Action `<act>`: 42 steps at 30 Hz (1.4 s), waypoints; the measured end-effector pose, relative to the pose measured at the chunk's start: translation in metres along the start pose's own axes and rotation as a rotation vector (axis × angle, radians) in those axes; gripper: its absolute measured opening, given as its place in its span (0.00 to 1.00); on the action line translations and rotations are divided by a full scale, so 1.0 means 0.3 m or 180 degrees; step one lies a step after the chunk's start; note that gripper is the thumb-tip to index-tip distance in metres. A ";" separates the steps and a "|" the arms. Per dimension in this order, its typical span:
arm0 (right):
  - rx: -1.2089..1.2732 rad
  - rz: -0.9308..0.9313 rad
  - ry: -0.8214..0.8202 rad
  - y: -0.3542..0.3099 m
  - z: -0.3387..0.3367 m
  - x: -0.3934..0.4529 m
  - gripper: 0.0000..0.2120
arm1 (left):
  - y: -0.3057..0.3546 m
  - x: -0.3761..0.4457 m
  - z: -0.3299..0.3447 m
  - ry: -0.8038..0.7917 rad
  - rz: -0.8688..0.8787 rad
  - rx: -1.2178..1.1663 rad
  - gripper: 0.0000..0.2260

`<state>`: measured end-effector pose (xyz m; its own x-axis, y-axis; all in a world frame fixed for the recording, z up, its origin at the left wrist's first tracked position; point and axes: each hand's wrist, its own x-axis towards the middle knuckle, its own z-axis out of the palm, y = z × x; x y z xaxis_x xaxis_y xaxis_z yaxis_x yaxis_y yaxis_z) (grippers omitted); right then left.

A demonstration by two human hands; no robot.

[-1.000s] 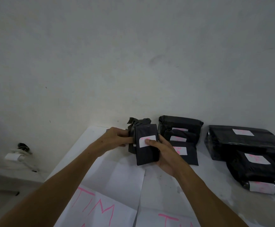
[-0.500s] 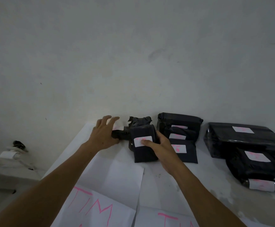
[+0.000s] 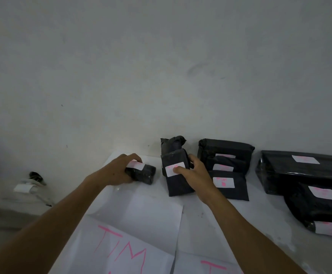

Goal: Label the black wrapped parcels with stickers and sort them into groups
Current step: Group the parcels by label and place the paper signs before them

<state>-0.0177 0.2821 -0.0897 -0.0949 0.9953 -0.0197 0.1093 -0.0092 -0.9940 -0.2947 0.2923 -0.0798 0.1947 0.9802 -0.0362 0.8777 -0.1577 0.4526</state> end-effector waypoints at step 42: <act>-0.1278 -0.0979 0.0184 0.031 -0.117 -0.043 0.12 | 0.243 0.154 0.036 0.1528 -0.0604 -0.0995 0.31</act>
<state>0.0194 0.2726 -0.0949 -0.1287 0.9500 0.2846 0.4576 0.3115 -0.8328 -0.2170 0.3247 -0.0582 -0.2359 0.9438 0.2314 0.6932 -0.0034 0.7208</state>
